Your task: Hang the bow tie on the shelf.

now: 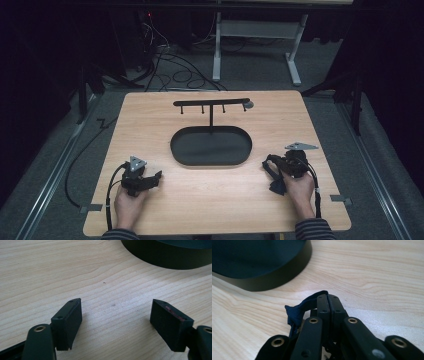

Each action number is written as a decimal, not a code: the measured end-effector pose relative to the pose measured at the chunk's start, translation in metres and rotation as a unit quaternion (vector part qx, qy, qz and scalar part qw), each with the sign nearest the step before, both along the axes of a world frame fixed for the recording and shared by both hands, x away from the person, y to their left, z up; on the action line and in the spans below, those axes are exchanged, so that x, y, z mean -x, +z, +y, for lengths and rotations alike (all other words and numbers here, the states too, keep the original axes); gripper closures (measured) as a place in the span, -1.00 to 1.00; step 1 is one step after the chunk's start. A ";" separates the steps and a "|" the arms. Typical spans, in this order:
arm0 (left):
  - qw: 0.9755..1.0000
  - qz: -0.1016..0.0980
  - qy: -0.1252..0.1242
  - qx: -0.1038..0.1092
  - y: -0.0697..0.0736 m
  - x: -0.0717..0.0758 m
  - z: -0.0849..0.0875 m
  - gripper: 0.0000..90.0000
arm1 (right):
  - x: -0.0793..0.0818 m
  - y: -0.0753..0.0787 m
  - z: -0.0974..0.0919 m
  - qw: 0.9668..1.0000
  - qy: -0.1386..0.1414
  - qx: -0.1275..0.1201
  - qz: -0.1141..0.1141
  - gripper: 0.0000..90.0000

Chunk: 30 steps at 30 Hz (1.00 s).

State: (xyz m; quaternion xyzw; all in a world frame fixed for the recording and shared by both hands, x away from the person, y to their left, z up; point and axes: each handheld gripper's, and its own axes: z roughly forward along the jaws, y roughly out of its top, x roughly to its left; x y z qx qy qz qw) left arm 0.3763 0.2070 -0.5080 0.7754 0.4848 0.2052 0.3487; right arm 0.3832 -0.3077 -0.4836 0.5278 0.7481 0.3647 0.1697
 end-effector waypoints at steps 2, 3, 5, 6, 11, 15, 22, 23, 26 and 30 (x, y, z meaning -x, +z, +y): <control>1.000 0.000 0.000 0.000 0.000 0.000 0.000 -0.42 | 0.003 0.004 0.000 1.000 0.003 0.002 -0.009 1.00; 1.000 0.000 0.000 0.000 0.000 0.000 0.000 -0.42 | 0.005 0.006 0.000 1.000 0.002 0.001 -0.012 1.00; 1.000 0.000 0.000 -0.001 0.000 0.000 0.000 -0.42 | 0.008 0.010 -0.002 1.000 0.004 -0.003 -0.023 1.00; 1.000 0.000 0.000 -0.001 0.000 0.000 0.000 -0.42 | 0.009 0.012 -0.003 1.000 0.003 -0.005 -0.024 1.00; 1.000 0.000 0.000 0.000 0.000 0.000 0.000 -0.42 | 0.014 0.022 -0.003 0.999 0.006 -0.004 -0.040 1.00; 1.000 0.000 0.000 0.000 0.000 0.000 0.000 -0.42 | 0.018 0.031 -0.001 0.999 0.010 -0.007 -0.053 1.00; 1.000 0.000 0.000 -0.001 0.000 0.000 0.000 -0.42 | 0.021 0.044 0.007 0.997 0.024 -0.004 -0.073 1.00; 1.000 0.000 0.000 -0.001 0.000 0.000 0.000 -0.42 | 0.021 0.045 0.009 0.997 0.024 -0.003 -0.072 1.00; 1.000 0.000 0.000 -0.001 0.000 0.000 0.000 -0.43 | 0.021 0.049 0.014 0.997 0.031 0.004 -0.077 1.00; 1.000 0.000 0.000 -0.001 0.000 0.000 0.000 -0.43 | 0.022 0.055 0.017 0.996 0.036 0.004 -0.086 1.00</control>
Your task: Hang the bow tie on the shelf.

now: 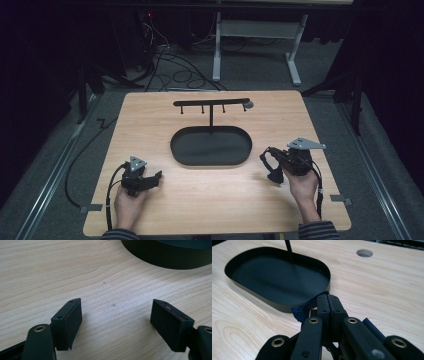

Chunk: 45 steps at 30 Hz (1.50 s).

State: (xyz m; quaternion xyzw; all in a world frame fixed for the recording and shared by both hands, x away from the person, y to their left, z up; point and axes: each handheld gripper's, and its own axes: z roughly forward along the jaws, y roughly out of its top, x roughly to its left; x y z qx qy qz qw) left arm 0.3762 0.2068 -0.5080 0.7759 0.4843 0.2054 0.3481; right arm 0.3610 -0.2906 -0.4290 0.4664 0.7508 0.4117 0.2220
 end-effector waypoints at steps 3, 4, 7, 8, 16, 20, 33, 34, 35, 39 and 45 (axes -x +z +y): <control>1.000 0.000 0.000 0.000 0.000 0.000 0.000 -0.43 | 0.000 0.003 0.002 1.000 0.004 0.001 -0.004 1.00; 1.000 0.000 0.000 0.000 0.000 0.000 0.000 -0.43 | 0.000 0.004 0.004 1.000 0.005 0.001 -0.004 1.00; 1.000 -0.001 0.000 0.000 0.000 0.000 0.000 -0.43 | 0.000 0.008 0.006 1.000 0.008 0.002 -0.008 1.00; 1.000 0.000 0.000 0.000 0.000 0.000 0.000 -0.43 | -0.001 0.009 0.007 1.000 0.011 0.002 -0.013 1.00; 1.000 0.000 0.000 0.000 0.000 0.000 0.000 -0.43 | -0.001 0.020 0.014 0.999 0.020 0.000 -0.025 1.00; 1.000 0.000 0.001 0.001 0.000 0.000 0.000 -0.42 | -0.004 0.029 0.017 0.999 0.032 0.002 -0.031 1.00; 1.000 0.000 0.001 0.001 0.000 0.000 0.000 -0.42 | -0.009 0.035 0.024 0.998 0.047 -0.010 -0.040 1.00; 1.000 0.000 0.001 0.001 0.000 0.000 0.000 -0.42 | -0.010 0.036 0.024 0.998 0.048 -0.010 -0.039 1.00; 1.000 0.000 0.001 0.001 0.000 0.000 0.000 -0.42 | -0.010 0.037 0.025 0.998 0.050 -0.010 -0.039 1.00; 1.000 0.000 0.001 0.000 0.000 0.000 0.000 -0.42 | -0.010 0.046 0.023 0.997 0.051 -0.009 -0.051 1.00; 1.000 0.000 0.001 0.001 0.000 0.000 0.000 -0.42 | -0.013 0.052 0.025 0.997 0.052 -0.010 -0.050 1.00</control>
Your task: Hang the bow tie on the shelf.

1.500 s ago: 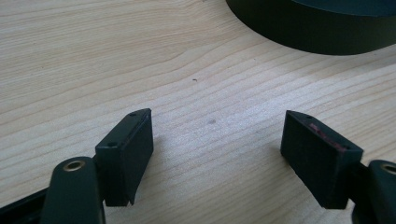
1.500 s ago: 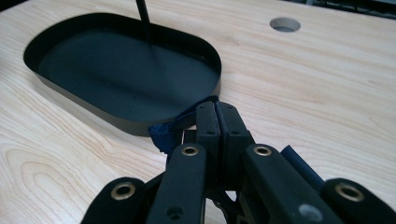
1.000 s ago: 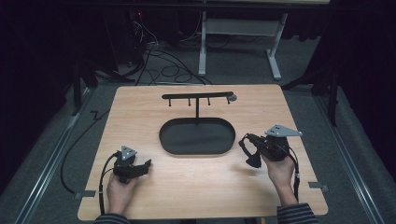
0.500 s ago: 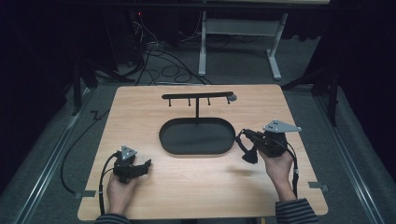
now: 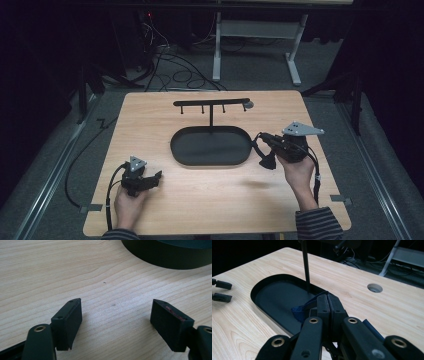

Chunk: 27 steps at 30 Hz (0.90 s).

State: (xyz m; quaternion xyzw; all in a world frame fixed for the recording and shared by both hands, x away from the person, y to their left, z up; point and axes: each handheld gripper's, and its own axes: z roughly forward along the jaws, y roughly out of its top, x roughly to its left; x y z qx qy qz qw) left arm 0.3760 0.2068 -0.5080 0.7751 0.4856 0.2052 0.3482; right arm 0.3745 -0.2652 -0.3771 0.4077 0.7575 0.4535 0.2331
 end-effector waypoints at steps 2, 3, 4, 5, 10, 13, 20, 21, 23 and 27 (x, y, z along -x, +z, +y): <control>1.000 0.000 0.000 0.000 0.000 0.000 0.000 -0.43 | 0.000 0.003 0.002 1.000 0.003 0.002 -0.003 1.00; 1.000 0.000 0.000 0.000 0.000 0.000 0.000 -0.43 | -0.001 0.004 0.002 1.000 0.003 0.004 -0.005 1.00; 1.000 0.000 0.000 0.000 0.000 0.000 0.000 -0.43 | -0.001 0.005 0.003 1.000 0.002 0.004 -0.002 1.00; 1.000 0.000 0.000 0.001 0.000 0.000 0.000 -0.43 | -0.003 0.006 0.004 1.000 0.005 0.004 -0.003 1.00; 1.000 0.000 0.000 0.003 0.000 0.000 0.001 -0.43 | -0.008 0.013 0.007 1.000 0.006 0.008 -0.005 1.00; 1.000 0.000 -0.001 0.001 0.000 0.000 0.000 -0.43 | -0.011 0.017 0.010 1.000 0.005 0.001 -0.012 1.00; 1.000 -0.001 -0.001 0.000 0.000 0.000 0.000 -0.44 | -0.020 0.025 0.019 1.000 0.011 -0.003 -0.025 1.00; 1.000 -0.001 -0.001 -0.001 0.000 0.000 0.000 -0.44 | -0.020 0.026 0.020 1.000 0.011 -0.002 -0.024 1.00; 1.000 -0.001 -0.002 -0.001 0.000 0.000 0.000 -0.44 | -0.022 0.027 0.021 1.000 0.012 -0.001 -0.027 1.00; 1.000 -0.001 -0.002 -0.001 0.000 0.000 0.000 -0.44 | -0.028 0.027 0.020 1.000 0.007 -0.010 -0.028 1.00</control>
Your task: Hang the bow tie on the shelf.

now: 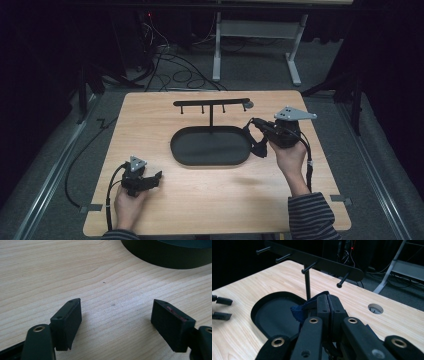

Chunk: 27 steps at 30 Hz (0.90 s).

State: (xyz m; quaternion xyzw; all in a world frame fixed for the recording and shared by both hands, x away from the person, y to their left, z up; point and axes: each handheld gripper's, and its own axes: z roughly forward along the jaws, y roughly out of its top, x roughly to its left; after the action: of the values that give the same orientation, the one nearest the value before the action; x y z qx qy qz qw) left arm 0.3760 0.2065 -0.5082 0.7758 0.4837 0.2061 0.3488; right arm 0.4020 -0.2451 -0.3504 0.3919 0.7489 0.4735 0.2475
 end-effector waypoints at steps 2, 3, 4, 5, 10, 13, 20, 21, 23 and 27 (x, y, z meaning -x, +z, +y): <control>1.000 0.000 0.000 0.000 0.000 0.000 0.000 -0.44 | -0.002 0.000 0.000 1.000 -0.002 -0.005 0.001 1.00; 1.000 0.000 0.000 0.000 0.000 0.000 0.000 -0.44 | -0.003 0.000 0.000 1.000 -0.003 -0.004 0.000 1.00; 1.000 0.000 0.000 0.000 0.000 0.000 0.000 -0.44 | -0.004 0.000 0.001 1.000 -0.002 -0.003 0.000 1.00; 1.000 0.000 0.000 0.000 0.000 0.000 0.000 -0.44 | -0.006 0.000 0.002 1.000 -0.004 -0.004 0.000 1.00; 1.000 0.000 0.001 0.001 0.000 0.000 0.000 -0.44 | -0.012 0.001 0.006 1.000 -0.006 -0.007 -0.001 1.00; 1.000 0.000 0.001 0.001 0.000 0.000 0.000 -0.44 | -0.017 0.001 0.009 1.000 -0.006 -0.003 0.000 1.00; 1.000 0.000 0.001 0.001 0.000 0.000 0.000 -0.44 | -0.025 0.004 0.014 1.000 -0.013 -0.001 -0.003 1.00; 1.000 0.000 0.001 0.001 0.000 0.000 0.000 -0.44 | -0.026 0.004 0.014 1.000 -0.012 -0.002 -0.006 1.00; 1.000 0.000 0.001 0.001 0.000 0.000 0.000 -0.44 | -0.028 0.005 0.015 1.000 -0.014 -0.002 -0.008 1.00; 1.000 0.000 0.001 0.001 0.000 0.000 0.000 -0.44 | -0.030 0.006 0.016 1.000 -0.017 -0.003 -0.009 1.00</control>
State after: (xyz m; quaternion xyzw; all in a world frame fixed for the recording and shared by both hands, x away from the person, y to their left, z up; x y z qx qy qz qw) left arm 0.3761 0.2065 -0.5082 0.7750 0.4844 0.2060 0.3496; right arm 0.4322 -0.2296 -0.3445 0.4009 0.7387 0.4751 0.2606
